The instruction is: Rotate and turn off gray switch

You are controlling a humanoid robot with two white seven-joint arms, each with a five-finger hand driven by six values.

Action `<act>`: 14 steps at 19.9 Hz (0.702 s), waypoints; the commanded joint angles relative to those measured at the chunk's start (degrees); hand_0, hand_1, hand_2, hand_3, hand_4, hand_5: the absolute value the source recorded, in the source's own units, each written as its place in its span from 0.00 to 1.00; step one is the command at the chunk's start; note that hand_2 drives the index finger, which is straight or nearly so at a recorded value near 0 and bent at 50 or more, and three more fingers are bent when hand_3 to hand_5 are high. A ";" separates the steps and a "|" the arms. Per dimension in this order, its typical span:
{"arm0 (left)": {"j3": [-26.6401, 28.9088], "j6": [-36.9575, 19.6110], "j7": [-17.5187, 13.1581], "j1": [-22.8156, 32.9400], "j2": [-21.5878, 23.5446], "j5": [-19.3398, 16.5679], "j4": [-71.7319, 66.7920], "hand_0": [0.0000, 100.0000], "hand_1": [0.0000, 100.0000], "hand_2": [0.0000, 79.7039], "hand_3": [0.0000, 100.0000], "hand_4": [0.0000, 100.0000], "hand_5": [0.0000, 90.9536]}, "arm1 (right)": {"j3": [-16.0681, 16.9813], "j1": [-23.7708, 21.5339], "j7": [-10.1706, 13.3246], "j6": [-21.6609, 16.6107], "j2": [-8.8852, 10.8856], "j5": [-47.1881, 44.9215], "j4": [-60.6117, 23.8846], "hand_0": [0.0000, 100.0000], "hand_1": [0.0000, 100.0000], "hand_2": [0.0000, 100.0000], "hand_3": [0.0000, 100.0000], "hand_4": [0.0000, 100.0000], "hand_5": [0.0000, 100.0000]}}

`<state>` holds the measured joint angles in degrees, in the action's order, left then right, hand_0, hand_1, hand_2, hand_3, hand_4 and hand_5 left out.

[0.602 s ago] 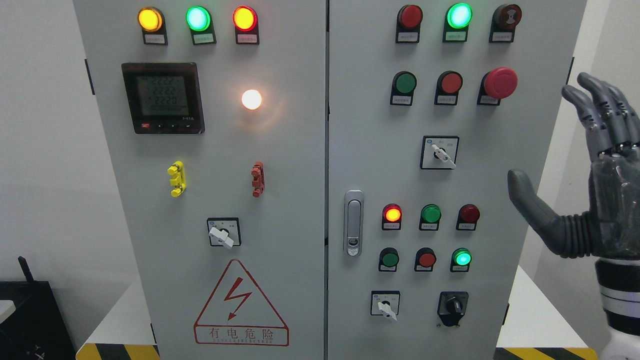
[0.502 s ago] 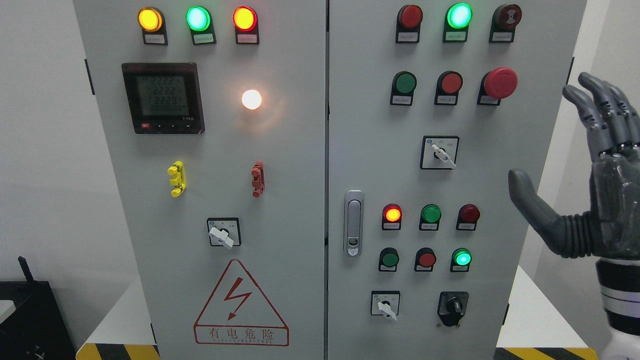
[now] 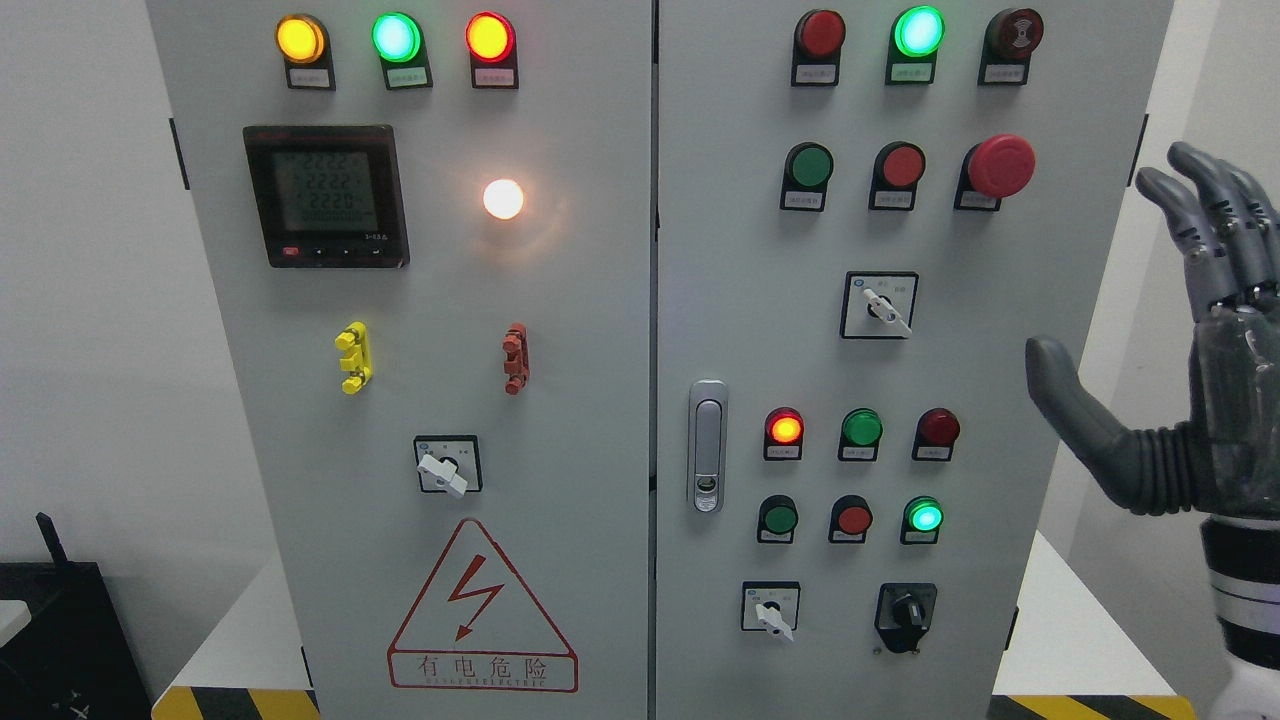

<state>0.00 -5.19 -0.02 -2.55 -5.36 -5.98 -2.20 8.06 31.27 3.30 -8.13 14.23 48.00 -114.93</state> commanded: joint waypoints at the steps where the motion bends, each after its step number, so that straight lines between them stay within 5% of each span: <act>1: 1.93 0.00 0.02 0.00 0.00 0.00 0.00 0.12 0.39 0.00 0.00 0.00 0.00 | 0.37 -0.07 -0.05 0.05 0.01 -0.10 0.32 0.33 0.25 0.00 0.04 0.00 0.00; 10: 1.84 0.00 0.02 0.00 0.00 0.00 0.00 0.12 0.39 0.00 0.00 0.00 0.00 | 0.20 0.11 -0.40 -0.04 -0.69 -0.45 1.81 0.34 0.25 0.00 0.07 0.00 0.00; 13: 1.84 0.00 0.02 0.00 0.00 0.00 0.00 0.12 0.39 0.00 0.00 0.00 0.00 | 0.02 0.11 -0.40 -0.22 -0.78 -0.71 2.43 0.34 0.25 0.02 0.16 0.02 0.00; 14: 1.84 0.00 0.02 0.00 0.00 0.00 0.00 0.12 0.39 0.00 0.00 0.00 0.00 | -0.15 0.11 -0.40 -0.22 -0.87 -0.71 2.69 0.34 0.24 0.05 0.25 0.13 0.07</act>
<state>0.00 -5.19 -0.02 -2.55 -5.36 -5.98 -2.19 8.23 31.30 3.00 -8.13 13.92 47.58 -113.89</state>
